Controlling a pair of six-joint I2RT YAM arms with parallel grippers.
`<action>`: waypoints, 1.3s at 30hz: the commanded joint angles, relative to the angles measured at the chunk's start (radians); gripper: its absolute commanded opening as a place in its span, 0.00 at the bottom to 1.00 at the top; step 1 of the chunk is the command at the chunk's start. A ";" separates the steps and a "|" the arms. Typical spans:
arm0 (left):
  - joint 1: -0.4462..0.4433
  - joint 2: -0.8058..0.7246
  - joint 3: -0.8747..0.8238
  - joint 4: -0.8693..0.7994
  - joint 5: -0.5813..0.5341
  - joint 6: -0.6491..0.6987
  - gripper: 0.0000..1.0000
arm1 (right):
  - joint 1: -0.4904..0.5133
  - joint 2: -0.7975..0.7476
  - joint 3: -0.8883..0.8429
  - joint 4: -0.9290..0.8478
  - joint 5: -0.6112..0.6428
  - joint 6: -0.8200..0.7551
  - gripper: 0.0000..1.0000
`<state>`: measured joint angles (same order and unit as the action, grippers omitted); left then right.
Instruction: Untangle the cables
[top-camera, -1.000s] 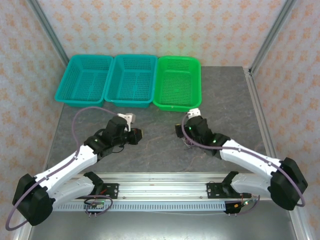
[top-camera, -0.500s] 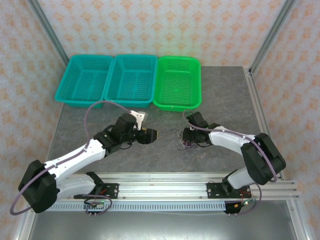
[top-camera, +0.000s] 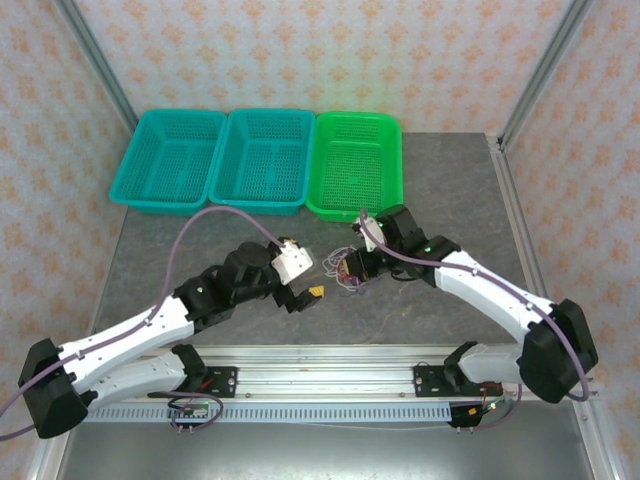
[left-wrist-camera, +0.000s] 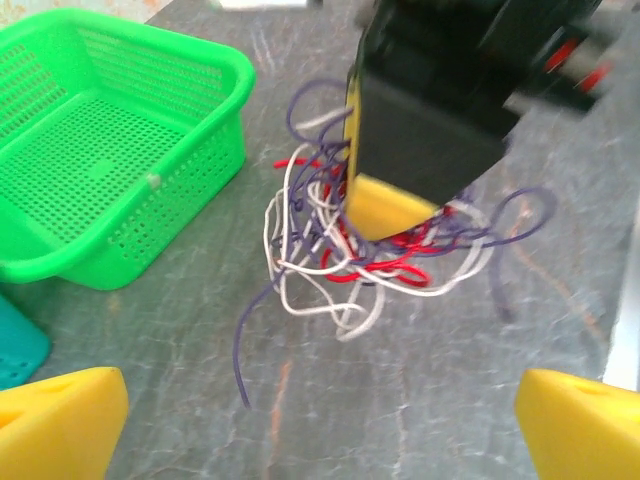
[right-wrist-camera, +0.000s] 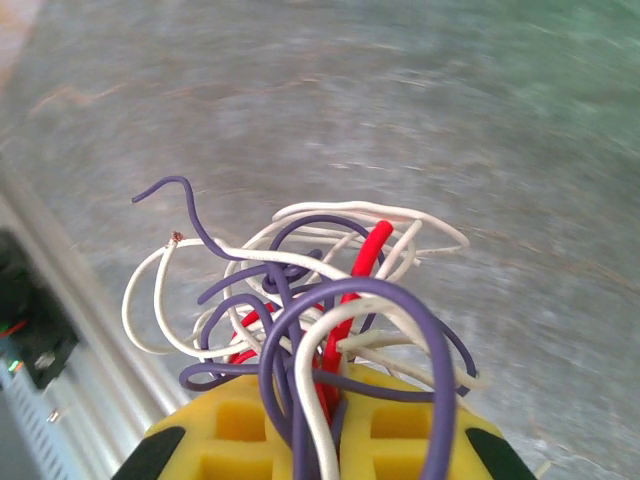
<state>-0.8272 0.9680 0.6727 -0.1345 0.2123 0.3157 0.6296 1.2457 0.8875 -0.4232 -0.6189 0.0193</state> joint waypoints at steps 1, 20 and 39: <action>-0.011 0.026 0.002 0.038 -0.112 0.131 1.00 | 0.033 -0.027 0.054 -0.112 -0.067 -0.121 0.00; -0.017 0.021 -0.100 0.263 -0.142 0.160 0.48 | 0.039 -0.051 0.081 -0.074 -0.186 -0.112 0.00; -0.020 0.044 -0.074 0.284 -0.050 0.105 0.00 | 0.041 -0.042 0.058 -0.017 -0.197 -0.046 0.00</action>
<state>-0.8379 1.0260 0.5808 0.0959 0.1726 0.4427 0.6651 1.2179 0.9337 -0.4763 -0.8124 -0.0399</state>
